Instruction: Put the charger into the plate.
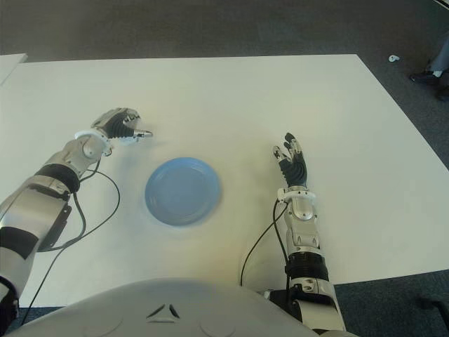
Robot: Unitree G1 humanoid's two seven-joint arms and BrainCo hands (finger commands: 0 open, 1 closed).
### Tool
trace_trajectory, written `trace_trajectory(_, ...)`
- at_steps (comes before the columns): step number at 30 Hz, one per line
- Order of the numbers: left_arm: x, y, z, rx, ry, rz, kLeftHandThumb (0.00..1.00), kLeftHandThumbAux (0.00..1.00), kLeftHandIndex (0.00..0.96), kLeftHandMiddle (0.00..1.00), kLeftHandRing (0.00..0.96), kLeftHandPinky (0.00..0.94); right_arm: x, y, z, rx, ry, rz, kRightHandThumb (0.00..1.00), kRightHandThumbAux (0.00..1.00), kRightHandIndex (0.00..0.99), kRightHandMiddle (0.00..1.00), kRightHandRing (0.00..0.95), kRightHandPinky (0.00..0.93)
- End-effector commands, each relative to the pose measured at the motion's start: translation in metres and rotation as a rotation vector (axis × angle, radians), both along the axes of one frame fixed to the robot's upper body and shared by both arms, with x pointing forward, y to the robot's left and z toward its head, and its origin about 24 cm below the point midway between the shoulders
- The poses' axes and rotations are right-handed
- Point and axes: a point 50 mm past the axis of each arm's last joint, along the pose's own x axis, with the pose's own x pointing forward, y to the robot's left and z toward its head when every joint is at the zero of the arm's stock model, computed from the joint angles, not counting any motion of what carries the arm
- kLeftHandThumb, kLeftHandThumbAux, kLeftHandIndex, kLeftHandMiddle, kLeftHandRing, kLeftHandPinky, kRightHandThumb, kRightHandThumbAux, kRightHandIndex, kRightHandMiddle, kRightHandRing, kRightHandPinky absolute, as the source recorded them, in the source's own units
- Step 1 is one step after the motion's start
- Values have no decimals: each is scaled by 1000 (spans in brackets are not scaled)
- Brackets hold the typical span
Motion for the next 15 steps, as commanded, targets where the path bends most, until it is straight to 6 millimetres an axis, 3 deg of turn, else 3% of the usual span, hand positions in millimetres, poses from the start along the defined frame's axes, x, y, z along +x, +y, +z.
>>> trace_trajectory(1,7,-4,26,-30,-77,-77,704,696,442,852,863,857,0,0,-5,9,34,4,0,562,11,58,39,50)
trace_trajectory(6,3,-16,45,-46,-170,-203,700,697,442,852,865,857,0,0,-5,11,37,3,0,563,9,54,36,47)
trace_trajectory(15,-9,-34,56,-91,-210,-327,699,695,443,849,860,858,1,2,-6,0,44,-2,0,548,7,46,29,39)
